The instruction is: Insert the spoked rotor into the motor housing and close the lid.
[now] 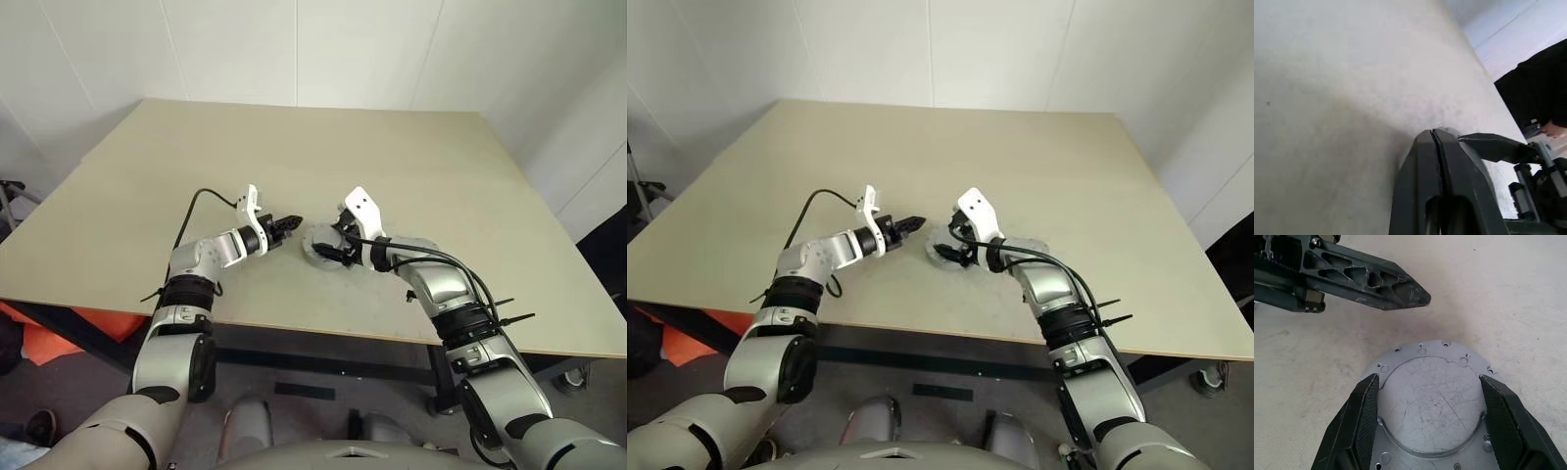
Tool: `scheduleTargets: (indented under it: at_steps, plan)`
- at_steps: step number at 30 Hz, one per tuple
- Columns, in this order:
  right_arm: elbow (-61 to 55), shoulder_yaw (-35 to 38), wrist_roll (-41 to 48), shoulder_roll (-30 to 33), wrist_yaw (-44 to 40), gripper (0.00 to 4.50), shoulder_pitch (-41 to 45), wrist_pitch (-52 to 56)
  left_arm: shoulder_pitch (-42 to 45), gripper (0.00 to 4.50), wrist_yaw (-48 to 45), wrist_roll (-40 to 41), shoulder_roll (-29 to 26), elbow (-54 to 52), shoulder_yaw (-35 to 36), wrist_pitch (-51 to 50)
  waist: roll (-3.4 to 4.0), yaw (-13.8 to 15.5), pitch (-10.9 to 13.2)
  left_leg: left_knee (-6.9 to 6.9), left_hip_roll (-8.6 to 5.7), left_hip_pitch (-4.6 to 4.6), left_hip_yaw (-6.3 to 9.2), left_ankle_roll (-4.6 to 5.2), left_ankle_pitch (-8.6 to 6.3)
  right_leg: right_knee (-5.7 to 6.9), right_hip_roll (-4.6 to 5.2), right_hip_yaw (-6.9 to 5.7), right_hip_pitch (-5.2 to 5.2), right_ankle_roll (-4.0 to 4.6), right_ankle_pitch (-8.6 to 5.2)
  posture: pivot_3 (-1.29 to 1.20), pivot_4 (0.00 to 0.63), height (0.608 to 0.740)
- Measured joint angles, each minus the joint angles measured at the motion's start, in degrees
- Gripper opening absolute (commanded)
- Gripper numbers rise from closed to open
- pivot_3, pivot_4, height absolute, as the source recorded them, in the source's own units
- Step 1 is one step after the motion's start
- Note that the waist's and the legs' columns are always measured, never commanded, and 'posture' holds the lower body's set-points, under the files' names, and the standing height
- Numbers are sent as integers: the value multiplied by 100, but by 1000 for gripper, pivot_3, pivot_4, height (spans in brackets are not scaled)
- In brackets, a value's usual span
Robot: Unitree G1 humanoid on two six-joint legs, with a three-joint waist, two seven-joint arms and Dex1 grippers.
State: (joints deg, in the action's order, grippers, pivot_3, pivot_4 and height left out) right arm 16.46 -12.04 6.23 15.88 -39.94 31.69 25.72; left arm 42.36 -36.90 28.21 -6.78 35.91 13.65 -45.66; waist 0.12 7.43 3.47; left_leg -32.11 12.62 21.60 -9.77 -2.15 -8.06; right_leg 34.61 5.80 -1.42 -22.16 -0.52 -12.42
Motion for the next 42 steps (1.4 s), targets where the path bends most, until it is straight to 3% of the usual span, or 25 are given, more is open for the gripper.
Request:
scheduleTargets:
  at_steps: [9, 22, 26, 33, 42]
  plan:
    - [1, -5, 7, 0, 0, 3114, 4, 0, -4, 40, -6, -57, -26, -3, -438, -441, 0, -3, 0, 5, 0, 3, 0, 0, 0, -2, -1, 0, -4, -2, -1, 0, 0, 740]
    - [6, 2, 15, 1, 11, 3114, 5, 29, -4, 40, 17, -73, -76, -27, -517, -511, 1, -2, -1, 13, -3, -2, 0, 0, 0, -15, 0, 1, 2, -7, -4, 0, 0, 740]
    - [-6, 51, 63, 26, 7, 4471, 11, 129, -4, 0, 10, -72, -79, -44, -527, -539, 0, 0, -1, 22, -5, -2, 0, 0, 0, -28, 0, 1, 6, -8, -5, 0, 0, 740]
    - [-562, 174, 324, 130, -174, 4471, -115, 642, -1, 0, -35, -71, -94, -85, -529, -569, 1, -2, -1, 55, -6, 0, -1, -2, 1, -46, -2, 0, 1, -6, -3, 0, 0, 740]
    - [-1373, 1375, 1526, 2, 193, 4471, 125, 2215, 14, 0, -114, -70, -91, -110, -536, -619, 1, 1, -1, 94, -10, 3, -4, -6, 4, -86, -5, -4, 3, 32, 19, 0, 0, 740]
